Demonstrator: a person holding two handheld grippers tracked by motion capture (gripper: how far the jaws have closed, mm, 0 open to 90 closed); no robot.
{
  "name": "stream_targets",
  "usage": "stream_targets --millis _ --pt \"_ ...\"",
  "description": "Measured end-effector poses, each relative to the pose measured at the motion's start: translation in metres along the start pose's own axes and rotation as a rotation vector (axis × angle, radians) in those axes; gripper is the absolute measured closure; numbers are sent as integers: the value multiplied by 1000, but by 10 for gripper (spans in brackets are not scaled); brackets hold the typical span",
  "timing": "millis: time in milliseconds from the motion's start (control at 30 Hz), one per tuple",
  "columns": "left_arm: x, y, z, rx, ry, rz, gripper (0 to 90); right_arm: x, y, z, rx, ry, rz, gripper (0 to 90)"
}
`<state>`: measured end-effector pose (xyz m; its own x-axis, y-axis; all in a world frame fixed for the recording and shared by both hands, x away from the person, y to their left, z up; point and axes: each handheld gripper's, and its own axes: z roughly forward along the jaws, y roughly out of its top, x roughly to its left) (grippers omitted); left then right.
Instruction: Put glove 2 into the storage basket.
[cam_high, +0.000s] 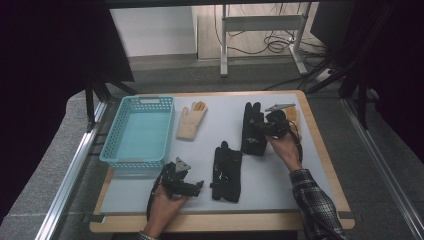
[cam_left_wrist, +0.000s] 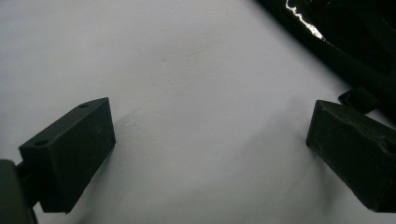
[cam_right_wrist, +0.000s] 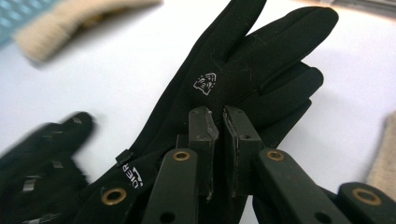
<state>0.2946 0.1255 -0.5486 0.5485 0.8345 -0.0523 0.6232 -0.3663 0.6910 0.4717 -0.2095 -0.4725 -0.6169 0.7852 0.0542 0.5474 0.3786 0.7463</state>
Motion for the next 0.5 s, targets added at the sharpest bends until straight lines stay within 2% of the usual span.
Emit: stream_targets --millis 33,200,400,500 --pt "0 0 0 0 0 0 16 0 0 0 0 0 0 812" --pt "0 0 0 0 0 0 16 16 5 -25 -39 33 3 809" --pt "0 0 0 0 0 0 16 46 3 -45 -55 61 -19 801" --pt "0 0 0 1 0 1 16 64 -1 -53 -62 97 -32 800"
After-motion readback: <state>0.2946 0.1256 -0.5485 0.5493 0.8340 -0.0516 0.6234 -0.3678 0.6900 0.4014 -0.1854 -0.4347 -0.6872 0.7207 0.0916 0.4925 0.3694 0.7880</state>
